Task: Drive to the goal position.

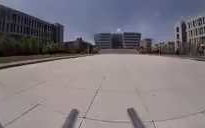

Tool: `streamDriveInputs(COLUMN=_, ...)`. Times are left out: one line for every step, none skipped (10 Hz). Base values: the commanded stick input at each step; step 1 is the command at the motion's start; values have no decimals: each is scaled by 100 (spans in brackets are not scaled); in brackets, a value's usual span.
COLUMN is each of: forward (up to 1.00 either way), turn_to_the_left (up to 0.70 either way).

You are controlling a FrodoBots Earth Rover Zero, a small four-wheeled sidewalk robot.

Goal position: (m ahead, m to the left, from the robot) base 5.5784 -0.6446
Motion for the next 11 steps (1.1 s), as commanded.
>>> streamDriveInputs(forward=70, turn_to_the_left=0)
streamDriveInputs(forward=70, turn_to_the_left=0)
streamDriveInputs(forward=70, turn_to_the_left=0)
streamDriveInputs(forward=70, turn_to_the_left=0)
streamDriveInputs(forward=70, turn_to_the_left=0)
streamDriveInputs(forward=70, turn_to_the_left=0)
streamDriveInputs(forward=70, turn_to_the_left=0)
streamDriveInputs(forward=70, turn_to_the_left=0)
streamDriveInputs(forward=70, turn_to_the_left=0)
streamDriveInputs(forward=70, turn_to_the_left=0)
streamDriveInputs(forward=70, turn_to_the_left=0)
